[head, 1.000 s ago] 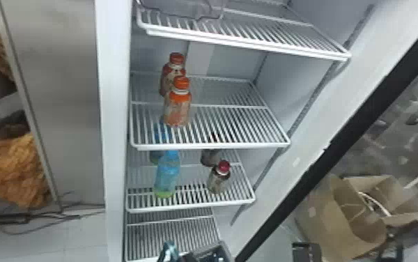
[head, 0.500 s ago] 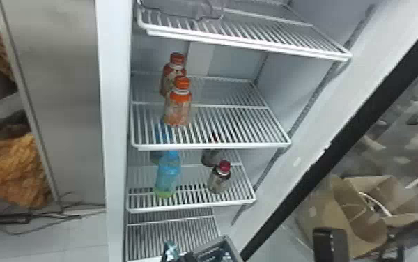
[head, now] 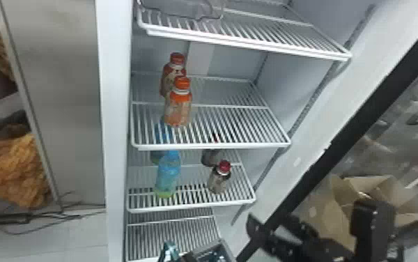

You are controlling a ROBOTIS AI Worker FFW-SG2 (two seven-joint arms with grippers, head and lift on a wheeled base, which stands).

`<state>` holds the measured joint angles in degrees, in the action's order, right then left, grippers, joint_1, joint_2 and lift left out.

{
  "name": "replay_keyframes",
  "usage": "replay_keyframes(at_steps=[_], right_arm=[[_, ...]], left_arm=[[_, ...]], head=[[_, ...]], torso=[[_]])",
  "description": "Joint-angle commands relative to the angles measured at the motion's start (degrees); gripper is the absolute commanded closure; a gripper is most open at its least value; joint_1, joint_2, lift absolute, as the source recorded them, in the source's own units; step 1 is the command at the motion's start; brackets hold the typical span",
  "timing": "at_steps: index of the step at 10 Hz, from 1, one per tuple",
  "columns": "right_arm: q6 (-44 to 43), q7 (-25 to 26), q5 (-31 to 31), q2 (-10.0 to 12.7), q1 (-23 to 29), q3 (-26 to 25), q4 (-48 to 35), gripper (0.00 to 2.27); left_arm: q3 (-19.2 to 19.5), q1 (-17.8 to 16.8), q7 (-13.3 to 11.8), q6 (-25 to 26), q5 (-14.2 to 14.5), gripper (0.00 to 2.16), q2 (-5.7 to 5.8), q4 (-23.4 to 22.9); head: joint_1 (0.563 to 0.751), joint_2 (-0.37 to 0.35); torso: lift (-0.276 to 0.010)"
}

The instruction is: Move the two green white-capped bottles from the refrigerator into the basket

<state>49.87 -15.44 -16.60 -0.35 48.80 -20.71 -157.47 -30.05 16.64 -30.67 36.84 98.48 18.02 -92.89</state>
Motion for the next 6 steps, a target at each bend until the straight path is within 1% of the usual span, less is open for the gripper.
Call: replay_keyframes(at_steps=[1,3,5,6], right_arm=[[-11.3,-0.1,0.1,0.3,-1.3,0.1,3.8,0.50],[-20.2,-0.8,-0.1,0.3,-3.4,0.4,9.0,0.50],[-32.2,-3.5,-0.3,0.3,-5.9,0.7,16.9,0.50],[-34.3,-4.2,-0.7,0.3,-6.6,1.2,18.6,0.50]], left_arm=[[-0.1,-0.1,0.0,0.0,-0.1,1.22,0.08,0.0],[-0.2,-0.2,0.1,0.1,-0.1,1.21,0.08,0.0],[-0.3,-0.2,0.1,0.1,-0.2,1.21,0.08,0.1],[-0.5,-0.3,0.1,0.3,-0.2,1.22,0.08,0.1]], head=[[0.695,-0.350],[0.695,-0.350],[0.695,-0.350],[0.695,-0.350]], torso=[[-0.004],[-0.004],[-0.004],[-0.004]])
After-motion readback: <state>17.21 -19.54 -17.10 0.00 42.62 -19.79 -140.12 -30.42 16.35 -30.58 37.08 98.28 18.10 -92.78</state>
